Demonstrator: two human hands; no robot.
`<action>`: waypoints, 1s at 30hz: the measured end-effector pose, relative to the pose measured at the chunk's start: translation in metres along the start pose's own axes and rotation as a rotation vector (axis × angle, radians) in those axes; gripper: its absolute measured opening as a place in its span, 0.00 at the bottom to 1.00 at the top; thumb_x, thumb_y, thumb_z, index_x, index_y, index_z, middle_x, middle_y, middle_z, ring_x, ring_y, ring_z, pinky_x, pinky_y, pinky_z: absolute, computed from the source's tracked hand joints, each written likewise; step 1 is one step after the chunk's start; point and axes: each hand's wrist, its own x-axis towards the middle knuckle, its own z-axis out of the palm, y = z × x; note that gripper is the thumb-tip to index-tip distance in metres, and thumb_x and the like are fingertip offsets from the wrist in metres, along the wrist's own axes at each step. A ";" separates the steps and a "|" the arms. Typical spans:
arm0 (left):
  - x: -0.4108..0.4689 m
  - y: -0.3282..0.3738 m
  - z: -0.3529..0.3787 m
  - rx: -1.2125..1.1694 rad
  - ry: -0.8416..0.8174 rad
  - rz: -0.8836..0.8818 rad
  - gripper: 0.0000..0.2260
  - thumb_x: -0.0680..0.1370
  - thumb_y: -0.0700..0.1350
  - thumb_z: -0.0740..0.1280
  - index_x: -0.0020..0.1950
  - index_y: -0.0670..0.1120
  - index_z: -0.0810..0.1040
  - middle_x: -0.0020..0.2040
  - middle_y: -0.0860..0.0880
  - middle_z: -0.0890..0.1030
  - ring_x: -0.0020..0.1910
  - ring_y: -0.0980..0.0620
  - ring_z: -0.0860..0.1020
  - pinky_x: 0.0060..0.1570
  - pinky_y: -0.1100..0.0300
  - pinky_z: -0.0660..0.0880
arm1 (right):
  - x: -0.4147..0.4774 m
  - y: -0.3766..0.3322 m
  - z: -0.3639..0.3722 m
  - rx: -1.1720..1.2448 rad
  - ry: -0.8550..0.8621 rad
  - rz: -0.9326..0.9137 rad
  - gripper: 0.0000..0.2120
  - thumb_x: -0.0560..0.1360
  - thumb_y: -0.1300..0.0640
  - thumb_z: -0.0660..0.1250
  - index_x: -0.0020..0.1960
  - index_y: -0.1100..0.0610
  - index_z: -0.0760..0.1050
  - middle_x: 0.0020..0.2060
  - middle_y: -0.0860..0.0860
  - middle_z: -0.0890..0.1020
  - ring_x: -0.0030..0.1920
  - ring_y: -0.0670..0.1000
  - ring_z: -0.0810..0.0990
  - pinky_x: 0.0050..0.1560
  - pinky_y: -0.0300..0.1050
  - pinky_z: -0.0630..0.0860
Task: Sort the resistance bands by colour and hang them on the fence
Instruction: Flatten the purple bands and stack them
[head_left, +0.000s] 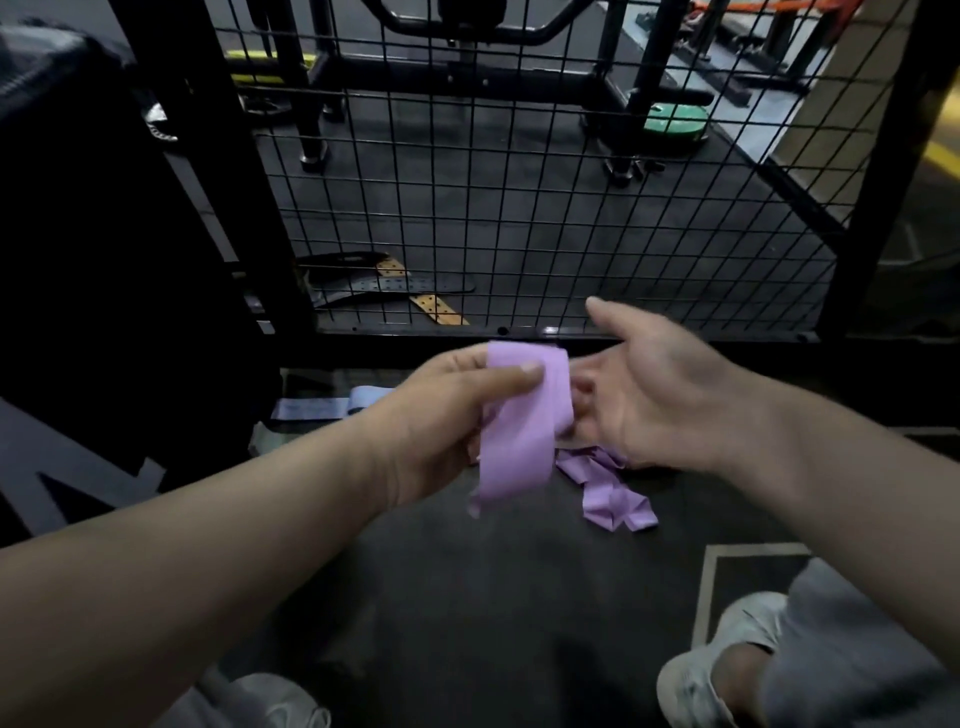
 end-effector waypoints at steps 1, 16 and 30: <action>0.001 0.003 0.000 -0.019 0.044 0.012 0.13 0.78 0.41 0.68 0.60 0.37 0.79 0.56 0.32 0.81 0.53 0.39 0.79 0.63 0.37 0.71 | 0.001 0.007 -0.001 -0.035 -0.067 0.059 0.34 0.80 0.35 0.51 0.60 0.64 0.77 0.56 0.62 0.80 0.55 0.59 0.76 0.67 0.58 0.70; 0.015 0.028 -0.036 -0.358 0.465 0.114 0.13 0.81 0.42 0.63 0.59 0.37 0.82 0.49 0.42 0.85 0.44 0.49 0.82 0.58 0.47 0.79 | -0.007 0.041 -0.012 -0.312 0.067 -0.093 0.25 0.65 0.62 0.74 0.61 0.65 0.76 0.42 0.59 0.83 0.37 0.50 0.82 0.38 0.40 0.79; -0.012 0.024 -0.095 -0.379 0.719 0.078 0.02 0.76 0.40 0.70 0.45 0.43 0.78 0.38 0.47 0.80 0.25 0.54 0.78 0.23 0.66 0.73 | -0.031 0.059 -0.001 -0.249 0.382 -0.340 0.08 0.79 0.63 0.67 0.55 0.67 0.77 0.46 0.62 0.83 0.42 0.53 0.86 0.31 0.37 0.78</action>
